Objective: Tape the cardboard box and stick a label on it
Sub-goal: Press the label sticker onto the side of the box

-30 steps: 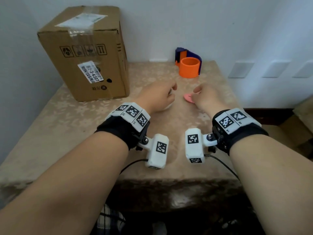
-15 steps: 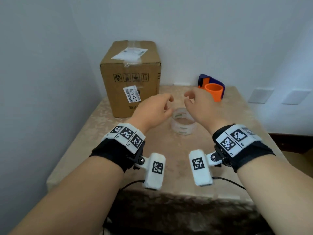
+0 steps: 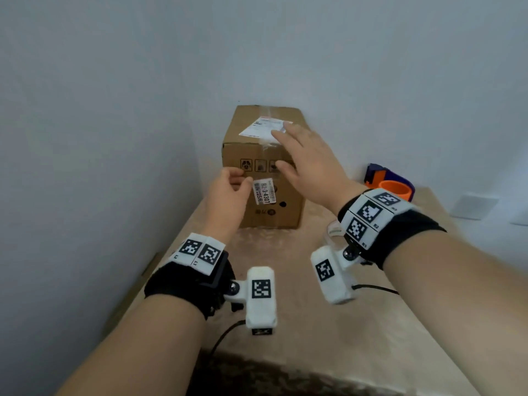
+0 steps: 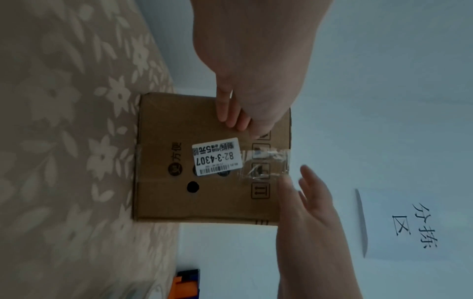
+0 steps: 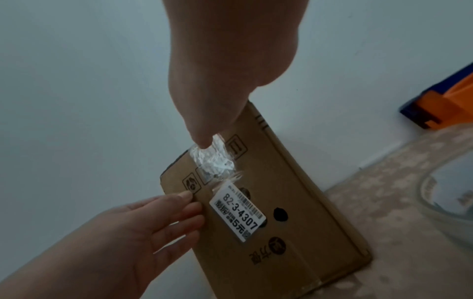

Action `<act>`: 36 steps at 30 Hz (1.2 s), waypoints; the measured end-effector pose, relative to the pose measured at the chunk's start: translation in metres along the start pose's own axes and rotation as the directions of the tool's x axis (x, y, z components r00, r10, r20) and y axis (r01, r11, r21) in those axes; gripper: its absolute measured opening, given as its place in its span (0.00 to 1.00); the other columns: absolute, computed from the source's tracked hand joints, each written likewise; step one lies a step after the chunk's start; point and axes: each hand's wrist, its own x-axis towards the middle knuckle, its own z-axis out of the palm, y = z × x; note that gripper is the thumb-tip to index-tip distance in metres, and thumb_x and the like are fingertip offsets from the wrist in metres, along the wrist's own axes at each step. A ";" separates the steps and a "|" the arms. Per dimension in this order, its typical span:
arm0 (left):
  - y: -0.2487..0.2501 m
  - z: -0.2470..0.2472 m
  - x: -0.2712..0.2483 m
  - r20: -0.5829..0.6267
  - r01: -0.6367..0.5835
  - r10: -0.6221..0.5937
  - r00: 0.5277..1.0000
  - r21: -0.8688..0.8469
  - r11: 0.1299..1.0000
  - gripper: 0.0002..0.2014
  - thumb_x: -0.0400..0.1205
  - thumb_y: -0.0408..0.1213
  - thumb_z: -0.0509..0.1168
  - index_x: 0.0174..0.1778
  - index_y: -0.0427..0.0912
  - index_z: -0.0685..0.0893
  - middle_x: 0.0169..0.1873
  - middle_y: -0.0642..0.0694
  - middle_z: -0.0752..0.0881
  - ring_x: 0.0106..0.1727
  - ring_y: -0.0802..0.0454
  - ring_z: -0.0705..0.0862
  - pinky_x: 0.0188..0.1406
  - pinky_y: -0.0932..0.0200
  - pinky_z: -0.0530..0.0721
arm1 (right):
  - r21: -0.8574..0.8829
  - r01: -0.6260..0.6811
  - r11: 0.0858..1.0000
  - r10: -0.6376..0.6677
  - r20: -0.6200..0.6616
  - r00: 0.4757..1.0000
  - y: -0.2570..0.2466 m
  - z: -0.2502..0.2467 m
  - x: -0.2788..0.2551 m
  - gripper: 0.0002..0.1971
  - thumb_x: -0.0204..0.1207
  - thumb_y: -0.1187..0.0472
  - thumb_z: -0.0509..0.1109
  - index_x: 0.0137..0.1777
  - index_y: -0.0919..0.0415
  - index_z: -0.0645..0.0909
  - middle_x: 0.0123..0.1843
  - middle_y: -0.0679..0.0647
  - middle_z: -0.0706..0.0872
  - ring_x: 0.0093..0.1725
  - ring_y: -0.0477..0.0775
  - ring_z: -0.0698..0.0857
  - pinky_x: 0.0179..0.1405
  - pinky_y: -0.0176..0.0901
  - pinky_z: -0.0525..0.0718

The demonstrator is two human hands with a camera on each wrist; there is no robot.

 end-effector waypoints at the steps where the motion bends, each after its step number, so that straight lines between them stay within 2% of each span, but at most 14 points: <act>1: -0.001 0.004 0.000 0.005 0.020 -0.020 1.000 -0.026 0.999 0.13 0.82 0.38 0.65 0.61 0.39 0.79 0.41 0.57 0.80 0.43 0.59 0.82 0.41 0.66 0.82 | -0.022 0.001 1.000 0.000 0.032 0.999 0.001 0.002 0.005 0.27 0.82 0.52 0.58 0.81 0.53 0.59 0.83 0.56 0.62 0.83 0.58 0.60 0.84 0.57 0.52; 3: -0.002 0.011 -0.001 0.018 0.060 -0.059 0.998 -0.071 0.996 0.12 0.81 0.37 0.66 0.59 0.38 0.80 0.42 0.53 0.82 0.44 0.57 0.83 0.38 0.67 0.80 | -0.068 -0.008 0.998 0.014 0.084 0.996 0.003 0.004 0.011 0.27 0.83 0.50 0.57 0.81 0.50 0.58 0.83 0.54 0.64 0.82 0.56 0.62 0.82 0.57 0.51; 6: -0.003 0.020 -0.004 0.042 0.099 -0.095 0.995 -0.101 0.990 0.11 0.81 0.37 0.66 0.58 0.38 0.81 0.46 0.46 0.84 0.47 0.52 0.83 0.37 0.68 0.78 | -0.115 -0.011 0.993 0.015 0.037 0.999 0.005 0.010 0.013 0.26 0.82 0.48 0.58 0.79 0.51 0.63 0.80 0.52 0.70 0.78 0.58 0.68 0.77 0.56 0.61; 10: -0.004 0.026 -0.004 0.058 0.096 -0.092 0.994 -0.070 0.993 0.10 0.81 0.39 0.66 0.54 0.39 0.82 0.46 0.46 0.85 0.43 0.55 0.82 0.34 0.70 0.76 | -0.148 -0.021 0.989 0.010 -0.076 0.997 0.003 0.019 0.018 0.25 0.80 0.45 0.59 0.74 0.54 0.70 0.72 0.53 0.78 0.70 0.61 0.75 0.68 0.56 0.70; 13: -0.005 0.026 -0.001 0.035 0.073 -0.072 0.997 -0.028 0.997 0.07 0.81 0.39 0.66 0.50 0.39 0.82 0.41 0.49 0.83 0.38 0.60 0.79 0.31 0.72 0.73 | -0.194 -0.020 0.981 -0.010 -0.153 0.988 0.001 0.030 0.017 0.27 0.76 0.42 0.61 0.69 0.58 0.75 0.66 0.56 0.82 0.63 0.64 0.80 0.61 0.56 0.75; 15: -0.007 0.024 0.002 -0.006 0.047 -0.047 0.999 -0.017 0.999 0.05 0.81 0.38 0.66 0.46 0.40 0.82 0.36 0.52 0.81 0.35 0.61 0.78 0.27 0.73 0.75 | -0.229 -0.028 0.973 -0.018 -0.196 0.980 0.001 0.040 0.012 0.31 0.71 0.39 0.64 0.68 0.60 0.76 0.66 0.57 0.83 0.62 0.64 0.81 0.63 0.57 0.76; 17: -0.007 0.021 0.005 -0.038 0.024 -0.024 0.999 0.000 1.000 0.04 0.81 0.37 0.66 0.44 0.40 0.81 0.33 0.54 0.80 0.33 0.64 0.77 0.26 0.79 0.76 | -0.255 -0.033 0.966 -0.023 -0.214 0.977 0.003 0.047 0.009 0.36 0.68 0.37 0.67 0.70 0.61 0.73 0.68 0.58 0.82 0.64 0.63 0.80 0.66 0.59 0.74; 22: -0.007 0.020 0.005 -0.022 0.026 -0.026 0.999 0.021 0.999 0.08 0.82 0.40 0.65 0.45 0.38 0.85 0.32 0.56 0.80 0.33 0.66 0.77 0.27 0.85 0.74 | -0.252 -0.036 0.967 -0.020 -0.218 0.976 0.004 0.046 0.009 0.37 0.69 0.36 0.67 0.72 0.60 0.71 0.69 0.58 0.80 0.67 0.63 0.78 0.69 0.60 0.71; 25: -0.005 0.021 0.002 -0.008 0.060 -0.059 0.998 0.018 0.998 0.12 0.81 0.43 0.66 0.40 0.37 0.87 0.28 0.53 0.83 0.30 0.62 0.80 0.24 0.80 0.75 | -0.232 -0.034 0.972 -0.020 -0.227 0.974 0.004 0.046 0.008 0.35 0.70 0.38 0.67 0.71 0.60 0.72 0.69 0.58 0.81 0.67 0.63 0.78 0.69 0.59 0.70; 26: -0.002 0.022 0.001 0.001 0.074 -0.074 0.997 -0.001 0.997 0.13 0.81 0.43 0.66 0.38 0.37 0.87 0.27 0.50 0.84 0.30 0.59 0.82 0.27 0.76 0.78 | -0.230 -0.033 0.973 -0.022 -0.233 0.972 0.004 0.045 0.008 0.34 0.70 0.38 0.67 0.71 0.59 0.72 0.68 0.57 0.81 0.66 0.63 0.79 0.69 0.59 0.71; 29: 0.004 0.027 -0.002 0.034 0.121 -0.119 0.992 -0.094 0.988 0.12 0.81 0.39 0.65 0.37 0.37 0.88 0.37 0.36 0.90 0.39 0.46 0.88 0.45 0.50 0.87 | -0.238 -0.034 0.971 -0.023 -0.232 0.972 0.003 0.043 0.009 0.33 0.70 0.40 0.68 0.71 0.58 0.72 0.68 0.56 0.81 0.66 0.62 0.79 0.68 0.58 0.71; 31: 0.008 0.029 -0.004 0.039 0.154 -0.150 0.988 -0.146 0.977 0.11 0.80 0.37 0.64 0.36 0.37 0.87 0.39 0.33 0.90 0.39 0.47 0.85 0.47 0.49 0.86 | -0.238 -0.030 0.971 -0.025 -0.222 0.975 0.003 0.043 0.008 0.33 0.71 0.41 0.68 0.71 0.58 0.72 0.69 0.56 0.80 0.67 0.62 0.78 0.69 0.58 0.70; 34: 0.005 0.030 -0.003 0.034 0.159 -0.155 0.987 -0.133 0.978 0.12 0.80 0.37 0.65 0.38 0.32 0.88 0.34 0.39 0.87 0.35 0.50 0.83 0.42 0.53 0.85 | -0.230 -0.022 0.973 -0.033 -0.232 0.972 0.004 0.044 0.008 0.32 0.71 0.42 0.68 0.71 0.58 0.72 0.69 0.57 0.80 0.67 0.63 0.78 0.69 0.58 0.70; 36: 0.003 0.030 -0.001 0.027 0.150 -0.148 0.989 -0.115 0.982 0.12 0.81 0.37 0.66 0.37 0.32 0.88 0.32 0.41 0.86 0.32 0.51 0.82 0.39 0.56 0.83 | -0.216 -0.021 0.976 -0.034 -0.249 0.968 0.005 0.045 0.008 0.30 0.73 0.44 0.67 0.71 0.58 0.72 0.69 0.57 0.81 0.67 0.63 0.78 0.68 0.58 0.70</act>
